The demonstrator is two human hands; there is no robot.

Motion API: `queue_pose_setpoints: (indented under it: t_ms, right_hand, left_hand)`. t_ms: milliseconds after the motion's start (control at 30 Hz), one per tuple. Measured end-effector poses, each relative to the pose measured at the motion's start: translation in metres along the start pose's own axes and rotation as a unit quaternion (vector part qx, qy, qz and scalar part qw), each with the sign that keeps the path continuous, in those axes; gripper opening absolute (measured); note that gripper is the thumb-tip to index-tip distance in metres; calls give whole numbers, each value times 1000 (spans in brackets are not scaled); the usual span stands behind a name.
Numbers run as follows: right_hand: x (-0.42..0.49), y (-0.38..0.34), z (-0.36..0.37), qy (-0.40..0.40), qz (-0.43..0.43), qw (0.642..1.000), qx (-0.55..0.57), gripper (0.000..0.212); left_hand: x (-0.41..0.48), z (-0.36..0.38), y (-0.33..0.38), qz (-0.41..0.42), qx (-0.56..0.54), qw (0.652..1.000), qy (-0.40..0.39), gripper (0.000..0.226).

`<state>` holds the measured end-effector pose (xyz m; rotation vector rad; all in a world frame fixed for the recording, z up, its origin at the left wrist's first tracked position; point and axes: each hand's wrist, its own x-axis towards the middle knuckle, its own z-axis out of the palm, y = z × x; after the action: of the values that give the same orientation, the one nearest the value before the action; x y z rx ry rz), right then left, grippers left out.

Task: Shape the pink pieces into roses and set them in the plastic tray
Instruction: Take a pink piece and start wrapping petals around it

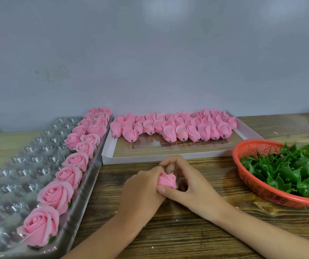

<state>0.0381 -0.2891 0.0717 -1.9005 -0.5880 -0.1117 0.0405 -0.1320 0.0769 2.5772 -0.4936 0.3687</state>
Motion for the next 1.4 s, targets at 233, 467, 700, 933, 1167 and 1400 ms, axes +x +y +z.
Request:
queue_pose_setpoints:
  t_ms: [233, 467, 700, 933, 1167, 1400]
  right_hand:
    - [-2, -4, -2, 8, -39, 999, -9, 30]
    - [-2, -3, -2, 26, -30, 999, -2, 32]
    - [-1, -3, -1, 20, -11, 1000, 3, 21]
    - [0, -4, -4, 2, -25, 1000, 9, 23]
    - [2, 0, -2, 11, 27, 999, 26, 22]
    - [4, -2, -3, -1, 78, 994, 76, 17]
  left_hand:
    - [0, 1, 1, -14, 23, 1000, 16, 20]
    - [2, 0, 0, -23, 21, 999, 8, 18]
    - [0, 0, 3, -12, 52, 998, 15, 17]
    - [3, 0, -1, -40, -21, 999, -17, 15]
    - [1, 2, 1, -5, 52, 998, -18, 16]
    - [-1, 3, 1, 17, 64, 998, -13, 22]
